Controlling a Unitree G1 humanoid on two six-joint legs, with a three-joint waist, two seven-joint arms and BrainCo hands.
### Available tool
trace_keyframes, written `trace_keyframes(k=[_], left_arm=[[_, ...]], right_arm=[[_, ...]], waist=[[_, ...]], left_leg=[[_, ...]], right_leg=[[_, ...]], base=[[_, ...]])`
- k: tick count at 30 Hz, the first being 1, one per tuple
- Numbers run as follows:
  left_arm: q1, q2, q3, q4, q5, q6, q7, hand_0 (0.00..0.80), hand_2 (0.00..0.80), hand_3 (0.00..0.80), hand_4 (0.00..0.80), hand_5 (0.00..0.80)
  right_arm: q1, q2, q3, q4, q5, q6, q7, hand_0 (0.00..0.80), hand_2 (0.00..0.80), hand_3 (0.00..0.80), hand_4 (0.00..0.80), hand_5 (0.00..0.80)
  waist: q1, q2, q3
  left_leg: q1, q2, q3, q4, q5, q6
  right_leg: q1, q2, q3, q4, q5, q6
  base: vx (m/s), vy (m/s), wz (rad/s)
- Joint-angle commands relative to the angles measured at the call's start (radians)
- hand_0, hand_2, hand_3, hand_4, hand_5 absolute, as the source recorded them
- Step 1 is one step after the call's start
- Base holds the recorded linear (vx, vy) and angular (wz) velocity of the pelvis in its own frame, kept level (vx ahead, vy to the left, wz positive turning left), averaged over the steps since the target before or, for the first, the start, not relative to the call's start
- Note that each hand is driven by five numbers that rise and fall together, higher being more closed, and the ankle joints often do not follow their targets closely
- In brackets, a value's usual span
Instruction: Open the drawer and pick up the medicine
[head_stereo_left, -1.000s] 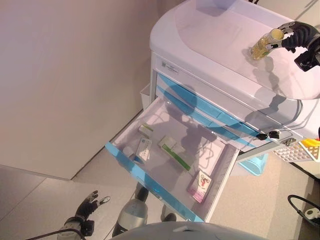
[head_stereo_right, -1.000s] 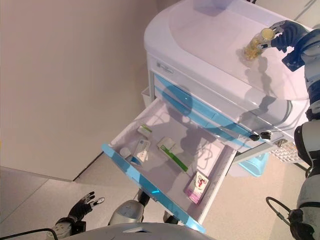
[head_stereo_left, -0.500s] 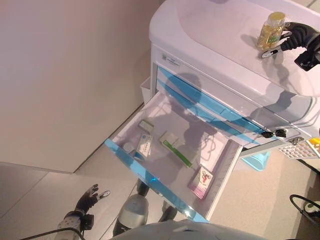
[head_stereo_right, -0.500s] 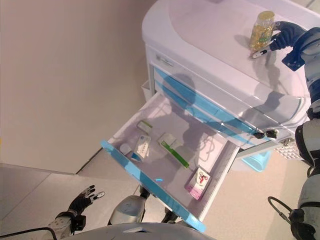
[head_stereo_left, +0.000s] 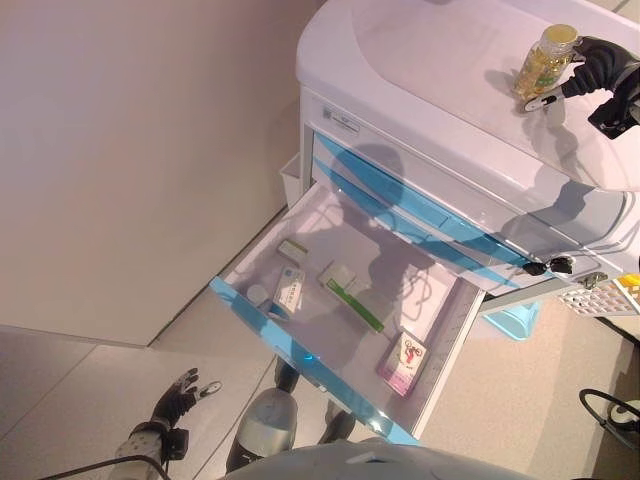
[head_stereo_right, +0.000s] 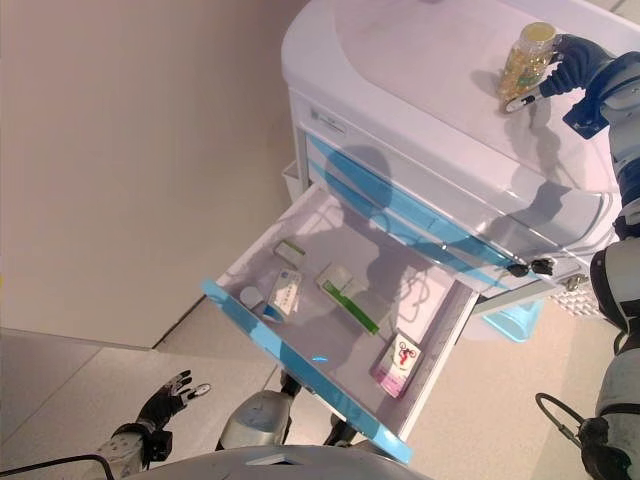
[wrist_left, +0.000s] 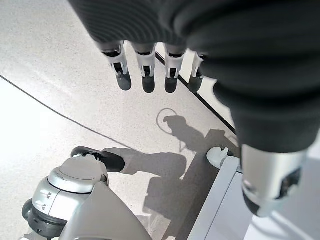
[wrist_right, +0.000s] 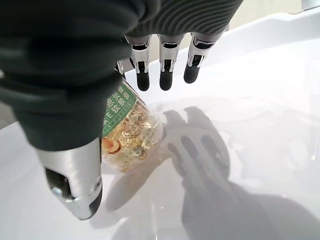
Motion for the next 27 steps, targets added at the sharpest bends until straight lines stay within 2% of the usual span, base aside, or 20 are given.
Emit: trace_keyframes(k=[1,15,27], left_arm=[[0.019,0.037,-0.023,-0.032,-0.033,-0.034,0.005,0.000,0.000,0.000,0.000,0.000],[0.010,0.038,-0.028,-0.017,-0.014,-0.017,0.007,0.000,0.000,0.000,0.000,0.000],[0.004,0.035,-0.024,0.013,0.004,-0.001,0.007,0.000,0.000,0.000,0.000,0.000]], right_arm=[[-0.043,-0.068,0.068,-0.043,0.009,-0.019,-0.036,0.000,0.000,0.000,0.000,0.000],[-0.067,-0.127,0.046,-0.021,0.117,0.030,-0.061,0.000,0.000,0.000,0.000,0.000],[-0.121,-0.253,0.052,-0.014,0.221,0.072,-0.129,0.000,0.000,0.000,0.000,0.000]], waist=[[0.006,-0.008,-0.021],[-0.031,-0.003,-0.054],[-0.092,0.004,-0.104]], left_leg=[[-0.004,-0.055,0.051,0.043,-0.111,0.020],[0.028,-0.045,0.086,0.029,-0.121,0.017],[0.071,-0.036,0.136,0.020,-0.139,0.019]], right_leg=[[-0.076,-0.039,0.036,0.081,0.036,0.054],[-0.059,-0.037,0.054,0.073,0.032,0.057],[-0.044,-0.032,0.089,0.069,0.026,0.062]], base=[[-0.004,0.005,-0.03],[-0.018,-0.010,-0.05],[-0.011,-0.007,-0.14]])
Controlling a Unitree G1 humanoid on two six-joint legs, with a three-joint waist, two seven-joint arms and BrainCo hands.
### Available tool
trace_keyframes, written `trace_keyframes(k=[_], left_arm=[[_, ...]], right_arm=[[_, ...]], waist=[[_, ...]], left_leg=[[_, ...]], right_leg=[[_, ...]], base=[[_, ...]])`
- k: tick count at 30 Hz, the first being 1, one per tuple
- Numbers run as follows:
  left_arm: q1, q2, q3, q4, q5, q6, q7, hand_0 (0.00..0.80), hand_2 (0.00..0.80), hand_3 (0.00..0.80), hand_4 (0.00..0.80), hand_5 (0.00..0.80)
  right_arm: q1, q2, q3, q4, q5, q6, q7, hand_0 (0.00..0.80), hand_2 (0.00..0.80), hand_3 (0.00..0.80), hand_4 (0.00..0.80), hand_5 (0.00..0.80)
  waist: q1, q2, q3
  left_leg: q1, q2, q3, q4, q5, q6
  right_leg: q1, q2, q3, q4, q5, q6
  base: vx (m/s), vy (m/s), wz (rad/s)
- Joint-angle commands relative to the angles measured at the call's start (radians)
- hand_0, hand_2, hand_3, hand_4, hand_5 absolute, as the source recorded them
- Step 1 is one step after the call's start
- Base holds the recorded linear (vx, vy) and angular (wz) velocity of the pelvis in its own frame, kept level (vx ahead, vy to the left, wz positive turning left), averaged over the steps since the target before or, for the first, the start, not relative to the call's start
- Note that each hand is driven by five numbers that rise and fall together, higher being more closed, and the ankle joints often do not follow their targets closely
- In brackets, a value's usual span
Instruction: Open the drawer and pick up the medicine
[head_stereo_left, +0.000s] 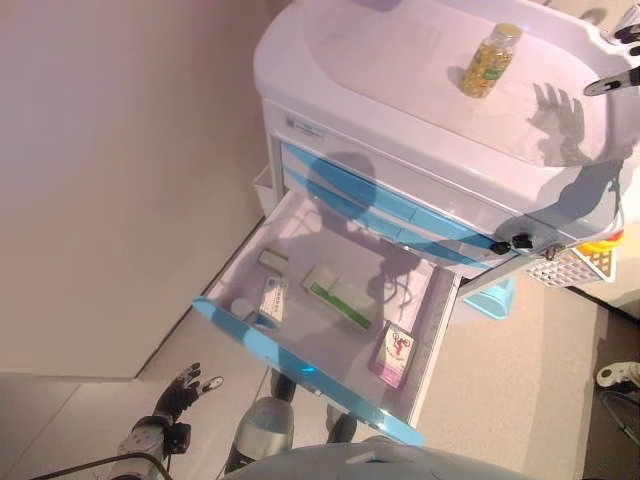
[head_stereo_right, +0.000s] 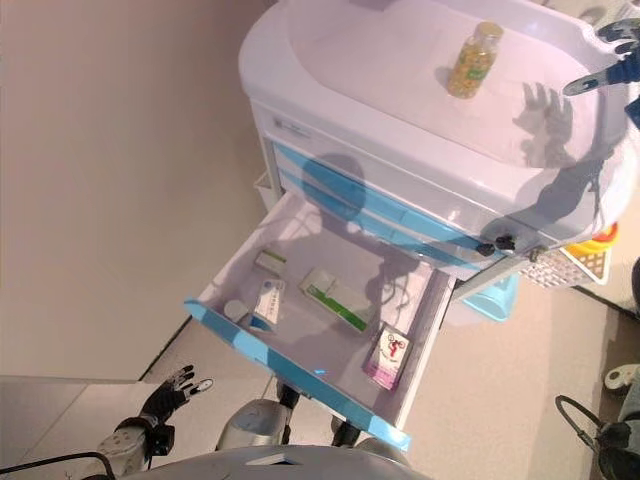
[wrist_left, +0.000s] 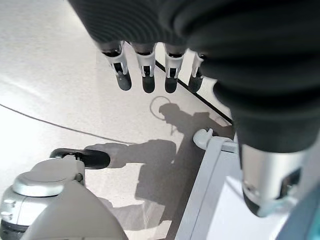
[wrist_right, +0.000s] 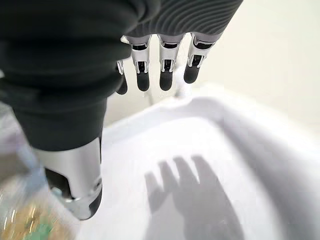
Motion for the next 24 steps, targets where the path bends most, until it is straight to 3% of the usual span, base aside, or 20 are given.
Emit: trace_keyframes(k=[1,5,8,13,18,22,24], left_arm=[[0.023,0.035,-0.023,0.016,0.001,-0.006,0.006,0.000,0.000,0.000,0.000,0.000],[0.021,0.030,-0.030,0.025,0.009,-0.008,0.001,0.000,0.000,0.000,0.000,0.000],[0.019,0.020,-0.040,0.036,0.018,-0.010,-0.001,0.000,0.000,0.000,0.000,0.000],[0.008,-0.003,-0.061,0.046,0.032,-0.003,-0.007,0.000,0.000,0.000,0.000,0.000],[-0.011,-0.020,-0.066,0.050,0.037,0.004,-0.010,0.000,0.000,0.000,0.000,0.000],[-0.007,-0.038,-0.052,0.058,0.033,-0.010,-0.006,0.000,0.000,0.000,0.000,0.000],[-0.005,-0.053,-0.037,0.068,0.040,-0.015,-0.005,0.000,0.000,0.000,0.000,0.000]], right_arm=[[-0.107,-0.105,0.060,-0.042,0.100,0.013,-0.092,0.000,0.000,0.000,0.000,0.000],[-0.099,-0.152,0.004,-0.047,0.216,0.028,-0.211,0.000,0.000,0.000,0.000,0.000],[-0.039,-0.173,-0.110,-0.052,0.349,0.046,-0.308,0.000,0.000,0.000,0.000,0.000],[0.244,-0.136,-0.438,-0.068,0.523,-0.028,-0.389,0.000,0.000,0.000,0.000,0.000],[0.639,0.007,-0.704,-0.127,0.456,-0.142,-0.325,0.000,0.000,0.000,0.000,0.000],[0.868,0.149,-0.796,-0.208,0.463,-0.210,-0.281,0.000,0.000,0.000,0.000,0.000],[0.996,0.251,-0.826,-0.234,0.430,-0.285,-0.281,0.000,0.000,0.000,0.000,0.000]], waist=[[-0.019,-0.003,-0.103],[-0.041,0.000,-0.116],[-0.060,0.006,-0.124],[-0.096,0.027,-0.131],[-0.126,0.041,-0.130],[-0.145,0.050,-0.130],[-0.161,0.059,-0.130]], left_leg=[[0.004,-0.039,0.045,0.031,-0.140,0.017],[0.015,-0.036,0.059,0.032,-0.150,0.018],[0.021,-0.033,0.070,0.032,-0.157,0.017],[0.029,-0.029,0.089,0.033,-0.168,0.017],[0.030,-0.027,0.114,0.040,-0.178,0.022],[0.033,-0.023,0.132,0.036,-0.178,0.023],[0.035,-0.020,0.143,0.031,-0.180,0.024]], right_leg=[[-0.075,-0.025,0.011,0.072,0.005,0.058],[-0.073,-0.022,0.029,0.070,0.003,0.060],[-0.073,-0.019,0.043,0.067,0.000,0.062],[-0.075,-0.015,0.065,0.060,-0.001,0.068],[-0.082,-0.016,0.082,0.053,0.003,0.072],[-0.085,-0.015,0.090,0.044,0.011,0.074],[-0.087,-0.014,0.094,0.039,0.014,0.076]], base=[[-0.016,-0.017,-0.10],[-0.010,-0.010,-0.22],[-0.007,-0.005,-0.23],[0.006,0.007,-0.17],[0.001,0.022,-0.25],[0.023,0.017,-0.23],[0.039,0.007,-0.17]])
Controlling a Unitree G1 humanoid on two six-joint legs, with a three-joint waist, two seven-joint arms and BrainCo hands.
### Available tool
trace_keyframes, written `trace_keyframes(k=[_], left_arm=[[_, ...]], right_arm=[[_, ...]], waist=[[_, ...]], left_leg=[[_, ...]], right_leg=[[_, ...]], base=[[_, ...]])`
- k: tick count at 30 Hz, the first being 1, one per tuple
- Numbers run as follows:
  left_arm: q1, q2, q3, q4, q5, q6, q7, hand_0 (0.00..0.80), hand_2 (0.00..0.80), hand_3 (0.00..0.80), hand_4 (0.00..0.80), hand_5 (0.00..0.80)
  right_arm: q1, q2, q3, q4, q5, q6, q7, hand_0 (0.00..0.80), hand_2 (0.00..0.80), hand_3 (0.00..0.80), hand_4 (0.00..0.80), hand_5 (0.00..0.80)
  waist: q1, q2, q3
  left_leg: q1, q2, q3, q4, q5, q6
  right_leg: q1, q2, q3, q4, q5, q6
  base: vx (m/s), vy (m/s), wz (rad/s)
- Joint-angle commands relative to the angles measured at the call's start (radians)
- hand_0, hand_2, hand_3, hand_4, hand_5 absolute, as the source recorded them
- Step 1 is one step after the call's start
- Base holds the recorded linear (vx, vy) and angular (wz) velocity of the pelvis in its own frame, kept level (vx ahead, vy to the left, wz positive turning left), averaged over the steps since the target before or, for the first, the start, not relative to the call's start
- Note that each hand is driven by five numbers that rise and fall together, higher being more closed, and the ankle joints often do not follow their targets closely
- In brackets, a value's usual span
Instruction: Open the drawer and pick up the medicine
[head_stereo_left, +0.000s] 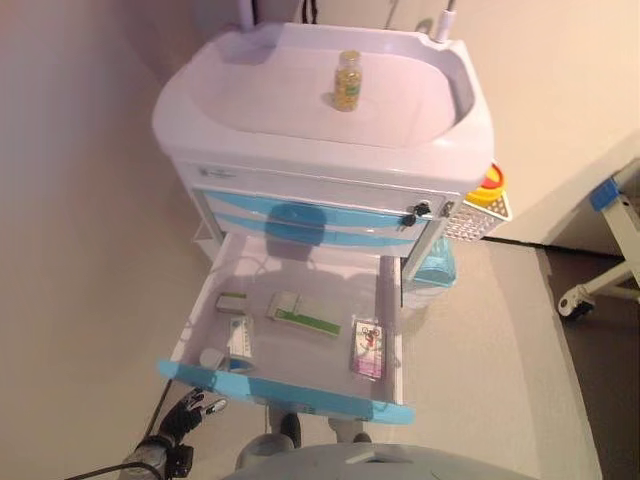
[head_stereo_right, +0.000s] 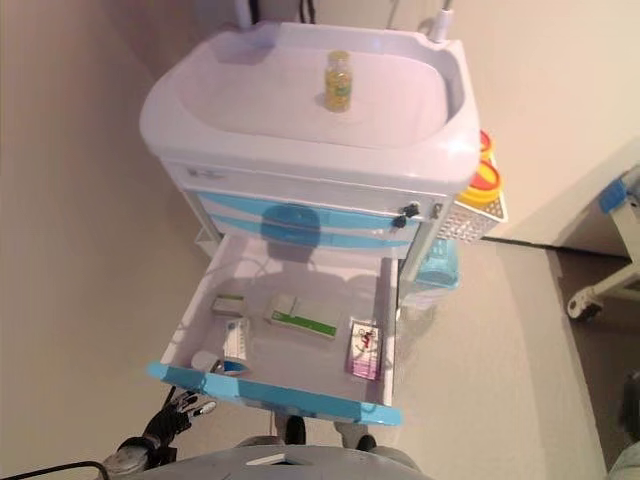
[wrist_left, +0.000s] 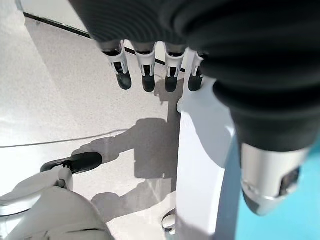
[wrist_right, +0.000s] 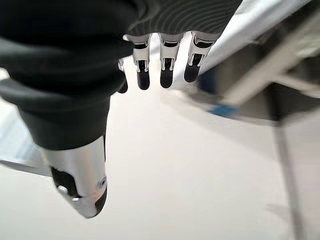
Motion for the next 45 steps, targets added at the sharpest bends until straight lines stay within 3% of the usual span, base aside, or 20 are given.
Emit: trace_keyframes(k=[1,3,5,8,13,16,20,24,26,31,45], left_arm=[[-0.052,-0.032,0.010,0.039,0.035,-0.043,-0.002,0.000,0.000,0.000,0.000,0.000],[-0.047,-0.041,0.020,0.047,0.040,-0.049,-0.002,0.000,0.000,0.000,0.000,0.000],[-0.046,-0.049,0.031,0.055,0.040,-0.053,0.001,0.000,0.000,0.000,0.000,0.000],[-0.041,-0.061,0.048,0.071,0.037,-0.069,0.001,0.000,0.000,0.000,0.000,0.000],[-0.039,-0.078,0.060,0.120,0.051,-0.112,-0.003,0.000,0.000,0.000,0.000,0.000],[-0.039,-0.089,0.069,0.138,0.058,-0.131,0.000,0.000,0.000,0.000,0.000,0.000],[-0.049,-0.118,0.076,0.165,0.068,-0.147,0.011,0.000,0.000,0.000,0.000,0.000],[-0.062,-0.131,0.072,0.158,0.048,-0.143,0.009,0.000,0.000,0.000,0.000,0.000],[-0.067,-0.127,0.064,0.150,0.053,-0.135,0.004,0.000,0.000,0.000,0.000,0.000],[-0.065,-0.123,0.036,0.145,0.066,-0.127,0.017,0.000,0.000,0.000,0.000,0.000],[-0.060,-0.095,0.012,0.118,0.068,-0.168,0.047,0.000,0.000,0.000,0.000,0.000]], right_arm=[[0.060,0.086,-0.035,-0.113,-0.045,-0.181,0.023,0.000,0.000,0.000,0.000,0.000],[0.148,0.164,-0.040,-0.131,-0.072,-0.213,0.036,0.000,0.000,0.000,0.000,0.000],[0.216,0.220,-0.030,-0.114,-0.110,-0.200,0.123,0.000,0.000,0.000,0.000,0.000],[0.289,0.293,0.015,-0.037,-0.251,-0.240,0.170,0.000,0.000,0.000,0.000,0.000],[0.369,0.410,0.114,0.106,-0.417,-0.306,0.183,0.000,0.000,0.000,0.000,0.000],[0.406,0.499,0.160,0.179,-0.472,-0.282,0.148,0.000,0.000,0.000,0.000,0.000],[0.435,0.580,0.145,0.287,-0.468,-0.107,0.056,0.000,0.000,0.000,0.000,0.000],[0.452,0.613,0.236,0.286,-0.747,-0.234,0.051,0.000,0.000,0.000,0.000,0.000],[0.444,0.618,0.313,0.221,-0.782,-0.252,0.056,0.000,0.000,0.000,0.000,0.000],[0.428,0.607,0.372,0.182,-0.784,-0.258,0.039,0.000,0.000,0.000,0.000,0.000],[0.447,0.578,0.360,0.204,-0.798,-0.240,0.017,0.000,0.000,0.000,0.000,0.000]], waist=[[0.009,-0.017,-0.002],[-0.004,-0.011,0.000],[-0.017,-0.006,0.002],[-0.031,0.001,0.006],[-0.044,0.007,0.009],[-0.048,0.009,0.009],[-0.058,0.018,0.013],[-0.063,0.026,0.020],[-0.058,0.026,0.018],[-0.048,0.022,0.020],[-0.051,0.042,0.067]], left_leg=[[0.004,-0.046,0.001,0.049,-0.160,0.002],[0.004,-0.045,0.010,0.045,-0.160,0.002],[0.004,-0.044,0.018,0.043,-0.158,0.001],[0.005,-0.043,0.026,0.039,-0.157,0.003],[0.007,-0.043,0.025,0.039,-0.154,0.004],[0.009,-0.045,0.018,0.040,-0.153,0.004],[0.014,-0.045,0.015,0.043,-0.153,0.004],[0.016,-0.049,0.006,0.051,-0.154,0.005],[0.008,-0.051,-0.001,0.058,-0.152,0.006],[0.004,-0.054,-0.015,0.061,-0.149,0.006],[-0.040,-0.059,-0.046,0.129,-0.168,0.024]], right_leg=[[-0.038,-0.030,-0.061,0.036,-0.021,0.073],[-0.041,-0.029,-0.057,0.032,-0.017,0.076],[-0.046,-0.028,-0.054,0.031,-0.014,0.078],[-0.049,-0.027,-0.051,0.030,-0.013,0.077],[-0.047,-0.023,-0.047,0.031,-0.016,0.074],[-0.043,-0.020,-0.047,0.036,-0.021,0.070],[-0.038,-0.014,-0.039,0.043,-0.028,0.064],[-0.033,-0.014,-0.039,0.047,-0.027,0.063],[-0.036,-0.016,-0.044,0.053,-0.030,0.063],[-0.033,-0.017,-0.053,0.058,-0.035,0.061],[-0.084,-0.039,-0.050,0.157,-0.076,0.047]], base=[[0.035,0.003,-0.17],[0.031,0.007,-0.09],[0.026,0.014,-0.04],[0.024,0.009,-0.07],[0.029,-0.009,-0.20],[0.036,-0.014,-0.01],[0.017,-0.005,-0.01],[0.015,0.019,-0.04],[0.000,0.000,0.00],[0.000,0.000,0.00],[0.063,0.012,0.05]])
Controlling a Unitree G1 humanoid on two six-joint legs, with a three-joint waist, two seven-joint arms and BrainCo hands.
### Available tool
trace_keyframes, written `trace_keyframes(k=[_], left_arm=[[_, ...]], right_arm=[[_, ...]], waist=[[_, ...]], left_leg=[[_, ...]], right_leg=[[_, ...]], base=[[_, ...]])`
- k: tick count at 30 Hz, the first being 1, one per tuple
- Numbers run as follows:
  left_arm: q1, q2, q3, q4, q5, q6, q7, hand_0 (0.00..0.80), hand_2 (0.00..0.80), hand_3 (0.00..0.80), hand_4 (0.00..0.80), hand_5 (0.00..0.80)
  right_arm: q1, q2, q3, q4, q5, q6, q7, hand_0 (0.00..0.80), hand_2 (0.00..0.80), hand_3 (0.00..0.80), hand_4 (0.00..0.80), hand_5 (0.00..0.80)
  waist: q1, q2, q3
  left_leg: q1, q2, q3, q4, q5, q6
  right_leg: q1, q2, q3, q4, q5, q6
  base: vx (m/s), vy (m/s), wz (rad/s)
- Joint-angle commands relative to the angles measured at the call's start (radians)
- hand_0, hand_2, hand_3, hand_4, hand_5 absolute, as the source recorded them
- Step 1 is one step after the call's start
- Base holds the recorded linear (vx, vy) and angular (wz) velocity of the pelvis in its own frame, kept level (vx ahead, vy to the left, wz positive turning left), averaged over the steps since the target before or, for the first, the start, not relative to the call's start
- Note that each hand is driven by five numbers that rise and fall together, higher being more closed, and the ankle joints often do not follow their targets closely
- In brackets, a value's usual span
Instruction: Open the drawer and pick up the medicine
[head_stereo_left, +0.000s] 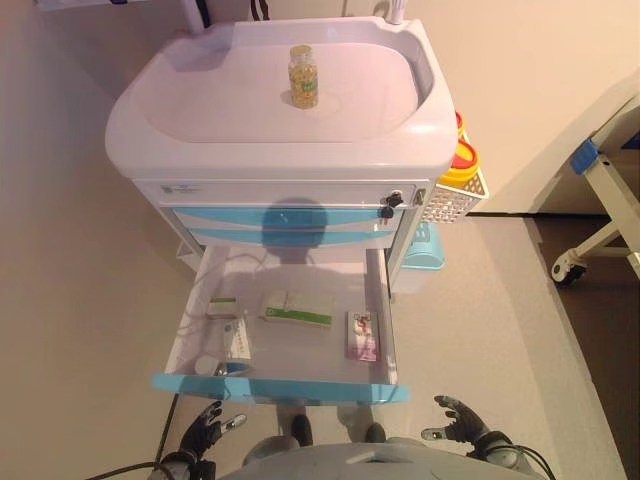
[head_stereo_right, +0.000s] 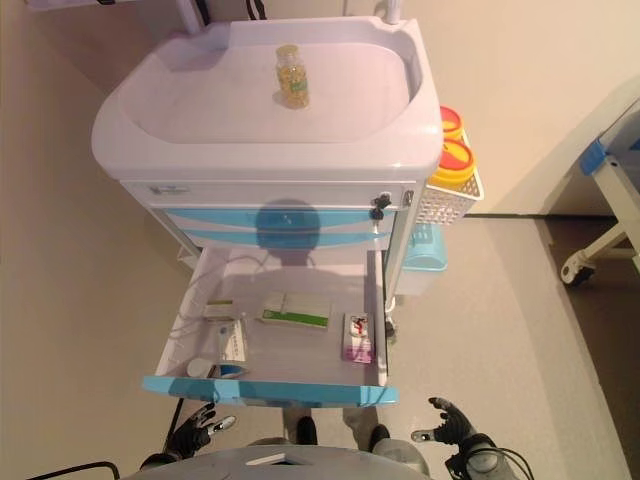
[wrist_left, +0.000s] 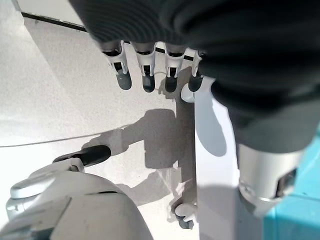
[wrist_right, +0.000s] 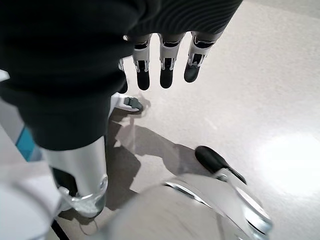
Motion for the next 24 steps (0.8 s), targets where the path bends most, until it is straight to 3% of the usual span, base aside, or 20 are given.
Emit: trace_keyframes(k=[1,6,13,22,24], left_arm=[[-0.056,0.018,-0.023,-0.017,-0.018,-0.086,0.008,0.000,0.000,0.000,0.000,0.000],[-0.095,0.041,-0.063,-0.066,-0.011,-0.154,0.020,0.000,0.000,0.000,0.000,0.000],[-0.161,0.074,-0.102,-0.109,0.053,-0.168,0.066,0.000,0.000,0.000,0.000,0.000],[-0.268,0.113,-0.112,-0.113,0.082,-0.154,0.102,0.000,0.000,0.000,0.000,0.000],[-0.308,0.137,-0.111,-0.126,0.072,-0.142,0.112,0.000,0.000,0.000,0.000,0.000]], right_arm=[[-0.022,-0.032,0.034,-0.010,-0.014,-0.013,-0.020,0.000,0.000,0.000,0.000,0.000],[-0.049,-0.074,0.032,-0.023,0.006,-0.028,-0.023,0.000,0.000,0.000,0.000,0.000],[-0.069,-0.123,0.033,-0.048,0.045,-0.052,-0.021,0.000,0.000,0.000,0.000,0.000],[-0.082,-0.159,0.029,-0.089,0.084,-0.061,-0.028,0.000,0.000,0.000,0.000,0.000],[-0.093,-0.169,0.039,-0.106,0.095,-0.053,-0.035,0.000,0.000,0.000,0.000,0.000]], waist=[[-0.008,-0.015,0.030],[-0.021,0.000,0.083],[-0.050,0.008,0.139],[-0.080,-0.030,0.198],[-0.087,-0.038,0.219]], left_leg=[[-0.071,-0.066,-0.055,0.128,-0.146,0.035],[-0.123,-0.068,-0.045,0.153,-0.145,0.042],[-0.195,-0.068,-0.011,0.239,-0.163,0.057],[-0.390,-0.066,0.046,0.487,-0.228,0.097],[-0.451,-0.059,0.045,0.566,-0.272,0.103]], right_leg=[[-0.113,-0.034,-0.033,0.177,-0.082,0.039],[-0.183,-0.037,-0.027,0.214,-0.088,0.026],[-0.269,-0.042,-0.002,0.284,-0.091,0.009],[-0.437,-0.053,0.065,0.396,-0.072,0.005],[-0.497,-0.046,0.091,0.452,-0.091,0.011]], base=[[-0.023,0.058,-0.02],[-0.031,0.066,-0.03],[0.012,0.079,-0.14],[0.020,0.077,-0.25],[0.005,0.109,-0.24]])
